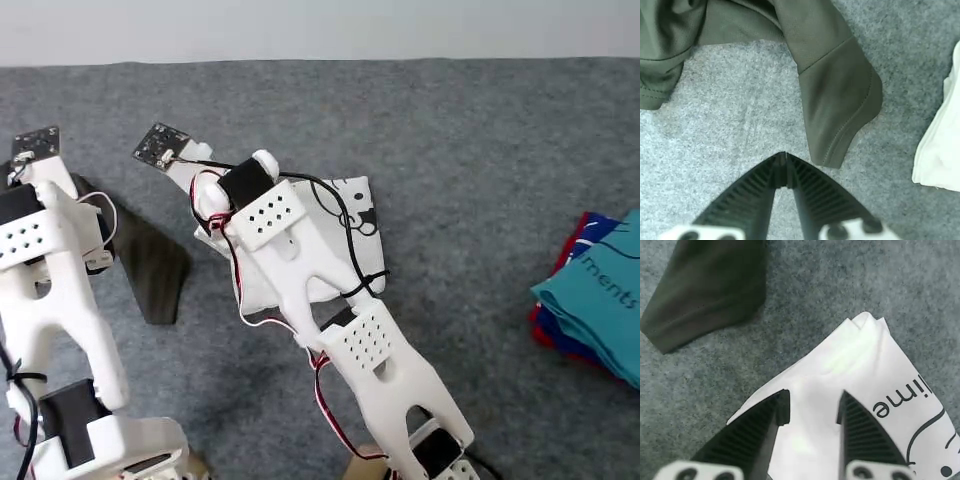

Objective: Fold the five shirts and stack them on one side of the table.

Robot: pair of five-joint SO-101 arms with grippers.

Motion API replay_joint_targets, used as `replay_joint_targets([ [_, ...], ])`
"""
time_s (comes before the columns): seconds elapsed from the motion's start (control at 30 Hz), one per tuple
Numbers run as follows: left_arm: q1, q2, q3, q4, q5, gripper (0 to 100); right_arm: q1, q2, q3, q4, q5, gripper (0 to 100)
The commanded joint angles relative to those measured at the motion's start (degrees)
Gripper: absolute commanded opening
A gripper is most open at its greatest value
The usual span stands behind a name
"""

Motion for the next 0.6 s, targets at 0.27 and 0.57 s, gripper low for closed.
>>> replay_joint_targets([
  [0.27,-0.4,-2.9,-0.6,-0.4,-0.3,0,0.6,-4.3,-2.3,2.5,-0.5,0.9],
  [0.57,-0.5,-2.9,-3.4,3.8,-0.5,0,7.8,-9.4,-2.2,2.6,-9.1,0.9],
])
